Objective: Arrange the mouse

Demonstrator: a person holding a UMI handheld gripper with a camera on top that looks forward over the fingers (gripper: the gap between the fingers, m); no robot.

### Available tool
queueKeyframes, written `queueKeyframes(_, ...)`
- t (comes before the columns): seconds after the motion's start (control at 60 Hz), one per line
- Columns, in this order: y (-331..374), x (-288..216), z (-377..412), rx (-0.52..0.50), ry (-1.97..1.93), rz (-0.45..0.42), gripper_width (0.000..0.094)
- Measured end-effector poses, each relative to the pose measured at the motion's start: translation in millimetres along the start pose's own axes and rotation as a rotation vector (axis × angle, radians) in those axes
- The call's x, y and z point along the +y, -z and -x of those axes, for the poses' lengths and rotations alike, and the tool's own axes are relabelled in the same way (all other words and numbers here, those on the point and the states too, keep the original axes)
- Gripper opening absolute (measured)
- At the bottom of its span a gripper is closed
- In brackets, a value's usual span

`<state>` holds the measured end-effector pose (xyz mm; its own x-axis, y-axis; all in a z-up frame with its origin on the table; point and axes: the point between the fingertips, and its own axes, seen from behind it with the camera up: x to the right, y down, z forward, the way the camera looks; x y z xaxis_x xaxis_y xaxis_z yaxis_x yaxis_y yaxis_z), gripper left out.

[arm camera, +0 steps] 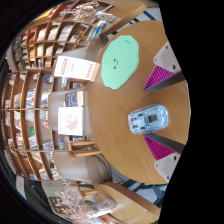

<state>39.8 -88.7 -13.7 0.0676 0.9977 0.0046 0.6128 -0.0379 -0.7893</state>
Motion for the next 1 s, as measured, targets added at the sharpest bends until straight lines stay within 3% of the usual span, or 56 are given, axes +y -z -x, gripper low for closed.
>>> queueKeyframes(0.25,-15,-11,-3,0.01,-0.008,-0.002,0.0777)
queueKeyframes(0.317,-17,-12,-1,0.005,-0.002,-0.009,0.0688)
queueKeyframes(0.35,-18,-14,-1,0.007,0.008,-0.009,0.045)
queueKeyframes(0.5,-11,-22,0,-0.019,0.002,0.025,0.0418)
queueKeyframes(0.65,19,-95,-33,-0.03,-0.019,-0.087,0.0423)
queueKeyframes(0.8,12,-162,-112,0.046,0.006,-0.164,0.042)
queueKeyframes(0.9,-17,-168,-164,0.095,-0.001,-0.153,0.0419)
queueKeyframes(1.0,-57,-139,-192,0.069,-0.042,-0.073,0.0416)
